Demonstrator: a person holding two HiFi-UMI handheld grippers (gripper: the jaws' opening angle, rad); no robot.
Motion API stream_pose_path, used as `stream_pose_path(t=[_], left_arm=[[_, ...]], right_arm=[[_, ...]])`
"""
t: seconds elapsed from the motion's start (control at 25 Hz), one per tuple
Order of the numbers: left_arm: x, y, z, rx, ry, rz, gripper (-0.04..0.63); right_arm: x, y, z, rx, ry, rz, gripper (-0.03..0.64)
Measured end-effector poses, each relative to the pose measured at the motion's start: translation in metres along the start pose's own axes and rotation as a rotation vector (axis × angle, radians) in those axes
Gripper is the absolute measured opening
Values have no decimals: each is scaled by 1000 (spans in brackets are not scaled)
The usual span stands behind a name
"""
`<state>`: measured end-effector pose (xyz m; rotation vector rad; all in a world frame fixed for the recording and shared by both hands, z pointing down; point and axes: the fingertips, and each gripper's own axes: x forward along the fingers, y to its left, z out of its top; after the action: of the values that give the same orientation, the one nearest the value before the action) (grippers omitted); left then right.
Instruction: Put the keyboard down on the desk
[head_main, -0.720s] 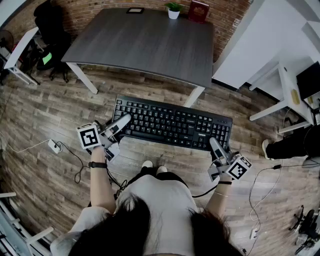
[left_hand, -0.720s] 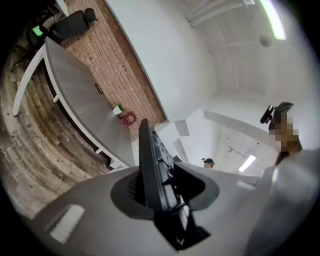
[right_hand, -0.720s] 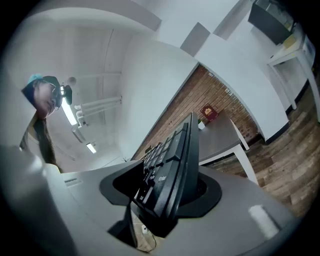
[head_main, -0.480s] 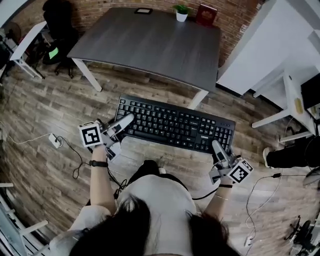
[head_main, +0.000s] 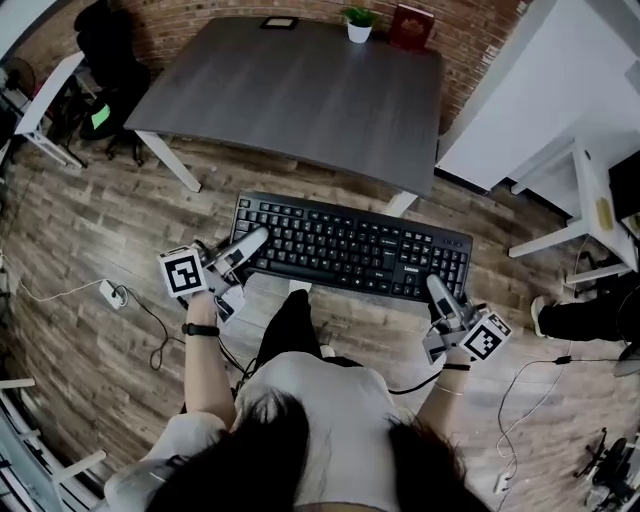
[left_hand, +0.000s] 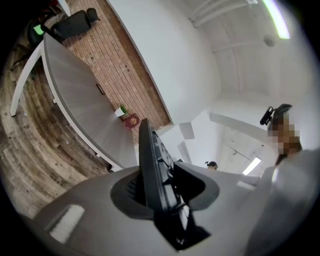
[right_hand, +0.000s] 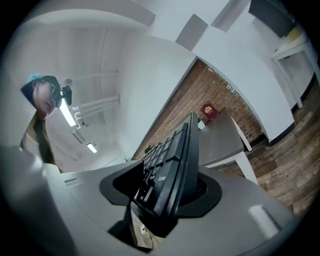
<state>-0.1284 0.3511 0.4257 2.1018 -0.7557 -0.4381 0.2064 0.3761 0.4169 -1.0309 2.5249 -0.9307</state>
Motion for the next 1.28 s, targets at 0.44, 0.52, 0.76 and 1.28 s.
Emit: stream_pose_path(t=[0.44, 0.52, 0.76, 1.28], left_arm=[[113, 91, 149, -5, 44, -33, 175], [122, 102, 165, -11, 52, -44, 175], [171, 161, 210, -36, 129, -8, 175], [202, 197, 219, -83, 153, -37, 175]], right_arm=[[152, -75, 88, 4, -38, -55, 195], [169, -80, 93, 7, -43, -66, 195], [220, -121, 109, 56, -45, -142, 195], [246, -154, 111, 72, -43, -185, 198]])
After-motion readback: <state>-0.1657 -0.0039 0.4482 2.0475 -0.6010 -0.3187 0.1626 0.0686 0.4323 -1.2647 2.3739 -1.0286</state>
